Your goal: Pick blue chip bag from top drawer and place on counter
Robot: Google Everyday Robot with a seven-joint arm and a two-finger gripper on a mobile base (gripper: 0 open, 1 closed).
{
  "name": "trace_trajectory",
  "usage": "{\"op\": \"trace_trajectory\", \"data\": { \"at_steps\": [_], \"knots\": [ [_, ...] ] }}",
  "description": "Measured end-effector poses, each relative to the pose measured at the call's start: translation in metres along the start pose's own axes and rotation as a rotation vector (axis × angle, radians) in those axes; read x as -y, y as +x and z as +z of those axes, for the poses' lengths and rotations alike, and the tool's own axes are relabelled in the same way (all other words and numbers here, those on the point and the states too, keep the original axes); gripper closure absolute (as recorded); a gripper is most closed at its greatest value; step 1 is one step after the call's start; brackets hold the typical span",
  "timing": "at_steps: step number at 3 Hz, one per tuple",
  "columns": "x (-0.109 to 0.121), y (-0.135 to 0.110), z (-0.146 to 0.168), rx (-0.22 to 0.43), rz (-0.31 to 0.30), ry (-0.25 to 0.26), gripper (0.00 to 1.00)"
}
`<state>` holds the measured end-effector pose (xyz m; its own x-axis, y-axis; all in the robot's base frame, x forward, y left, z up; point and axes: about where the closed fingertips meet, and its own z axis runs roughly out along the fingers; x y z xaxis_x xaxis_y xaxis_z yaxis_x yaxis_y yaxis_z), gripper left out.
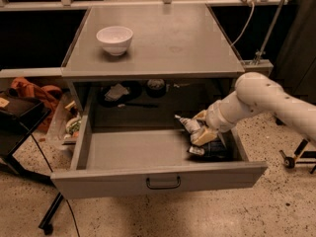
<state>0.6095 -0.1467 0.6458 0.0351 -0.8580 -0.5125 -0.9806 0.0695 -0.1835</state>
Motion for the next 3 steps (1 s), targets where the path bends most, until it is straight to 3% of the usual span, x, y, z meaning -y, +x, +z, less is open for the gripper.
{"op": "trace_trajectory", "data": {
  "at_steps": [2, 3],
  "knots": [
    [-0.010, -0.052, -0.069, 0.212, -0.169, 0.022, 1.00],
    [0.002, -0.074, -0.093, 0.269, -0.220, 0.060, 1.00]
  ]
}}
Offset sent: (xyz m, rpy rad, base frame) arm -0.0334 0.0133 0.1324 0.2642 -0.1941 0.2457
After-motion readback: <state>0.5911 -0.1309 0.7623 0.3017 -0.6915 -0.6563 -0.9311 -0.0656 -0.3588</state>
